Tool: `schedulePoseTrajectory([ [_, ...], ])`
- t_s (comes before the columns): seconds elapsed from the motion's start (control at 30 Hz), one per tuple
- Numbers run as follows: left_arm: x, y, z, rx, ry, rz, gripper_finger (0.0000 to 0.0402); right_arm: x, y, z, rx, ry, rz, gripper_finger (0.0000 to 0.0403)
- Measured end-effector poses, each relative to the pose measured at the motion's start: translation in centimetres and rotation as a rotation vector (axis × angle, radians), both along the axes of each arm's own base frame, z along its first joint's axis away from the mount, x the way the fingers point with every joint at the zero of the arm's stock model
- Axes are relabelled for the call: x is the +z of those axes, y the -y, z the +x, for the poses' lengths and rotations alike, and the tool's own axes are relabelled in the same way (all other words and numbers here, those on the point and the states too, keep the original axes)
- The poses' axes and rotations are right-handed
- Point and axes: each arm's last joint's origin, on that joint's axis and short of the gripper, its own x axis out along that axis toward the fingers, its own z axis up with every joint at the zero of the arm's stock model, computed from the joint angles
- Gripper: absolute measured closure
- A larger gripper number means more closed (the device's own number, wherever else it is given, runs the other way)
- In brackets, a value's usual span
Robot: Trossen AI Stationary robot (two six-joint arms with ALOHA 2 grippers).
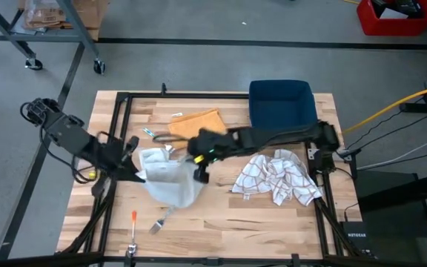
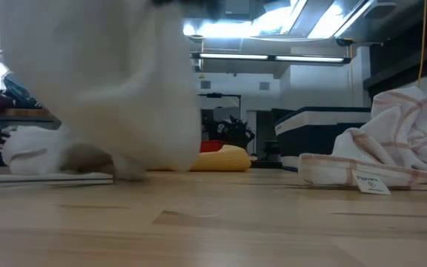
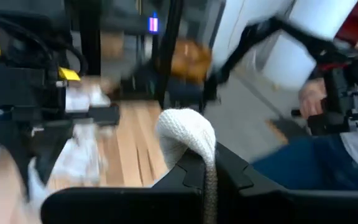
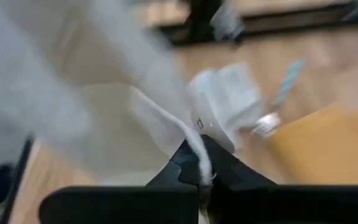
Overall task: Fold towel
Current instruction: Fold the left white towel
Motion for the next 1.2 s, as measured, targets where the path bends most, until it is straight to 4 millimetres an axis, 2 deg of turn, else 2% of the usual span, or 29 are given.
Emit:
schedulePoseTrajectory([
  [0.13,2.2,-0.5,-0.2,0.070,0.249,0.055,0.0401,5.7,1.0,-3.9,-0.136,0.152,-0.106,0.0398],
  [0.3,5.0,-1.7,-0.7,0.243,0.557,0.156,0.0401,12.4,2.1,-9.1,-0.306,0.399,-0.186,0.0400],
  [0.4,6.5,-2.5,-1.1,0.345,0.704,0.188,0.0401,15.6,2.5,-11.8,-0.342,0.569,-0.184,0.0400],
  [0.57,8.4,-3.9,-1.9,0.505,0.912,0.193,0.0401,19.6,2.8,-15.1,-0.346,0.809,-0.216,0.0399],
  [0.77,10.2,-5.6,-3.8,0.704,1.149,0.118,0.0401,22.4,3.1,-17.7,-0.378,1.028,-0.239,0.0399],
  [0.93,10.9,-6.7,-5.1,0.816,1.271,0.062,0.0401,23.5,3.2,-18.6,-0.397,1.123,-0.271,0.0399],
  [1.2,11.0,-7.1,-5.6,0.807,1.294,-0.018,0.0401,23.9,3.3,-19.2,-0.433,1.140,-0.306,0.0399],
])
